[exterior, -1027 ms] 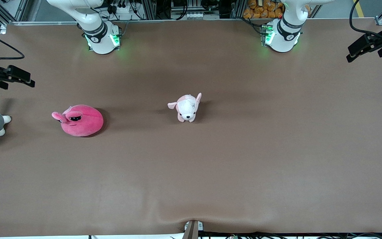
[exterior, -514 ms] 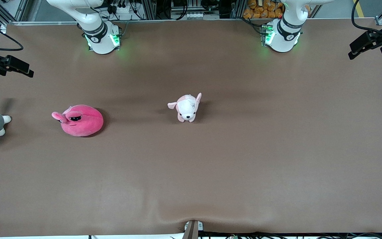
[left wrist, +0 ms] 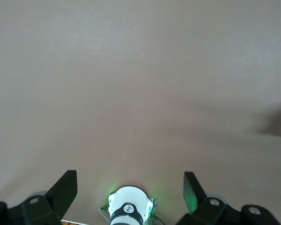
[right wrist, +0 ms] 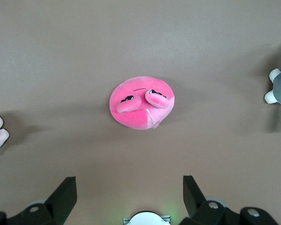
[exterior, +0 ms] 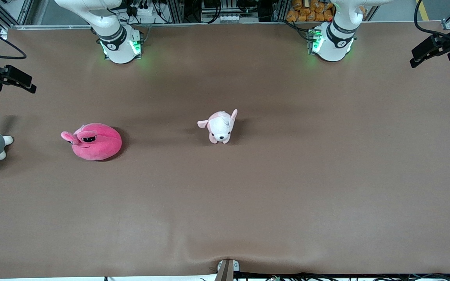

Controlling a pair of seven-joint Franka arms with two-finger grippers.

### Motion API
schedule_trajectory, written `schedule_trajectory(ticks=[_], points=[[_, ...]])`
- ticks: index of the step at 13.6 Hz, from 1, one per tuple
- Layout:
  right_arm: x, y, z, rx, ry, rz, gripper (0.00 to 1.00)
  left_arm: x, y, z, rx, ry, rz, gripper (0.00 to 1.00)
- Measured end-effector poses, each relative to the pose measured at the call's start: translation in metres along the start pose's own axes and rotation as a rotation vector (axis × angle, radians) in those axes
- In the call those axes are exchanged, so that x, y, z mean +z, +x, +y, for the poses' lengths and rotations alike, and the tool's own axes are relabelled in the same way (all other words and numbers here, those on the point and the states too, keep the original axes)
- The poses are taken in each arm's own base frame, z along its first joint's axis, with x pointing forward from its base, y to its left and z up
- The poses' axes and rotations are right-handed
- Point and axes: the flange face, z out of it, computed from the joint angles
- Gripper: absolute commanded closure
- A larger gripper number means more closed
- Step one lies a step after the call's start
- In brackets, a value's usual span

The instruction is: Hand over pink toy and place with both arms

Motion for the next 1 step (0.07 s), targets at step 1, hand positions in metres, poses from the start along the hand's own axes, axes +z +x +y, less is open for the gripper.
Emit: schedule_trajectory(ticks=[1], points=[[0.0002, 0.0000, -0.0009, -0.002, 0.000, 0.000, 0.00, 0.0000, 0.0000, -0.0002, 0.000, 0.000, 0.000, 0.00]])
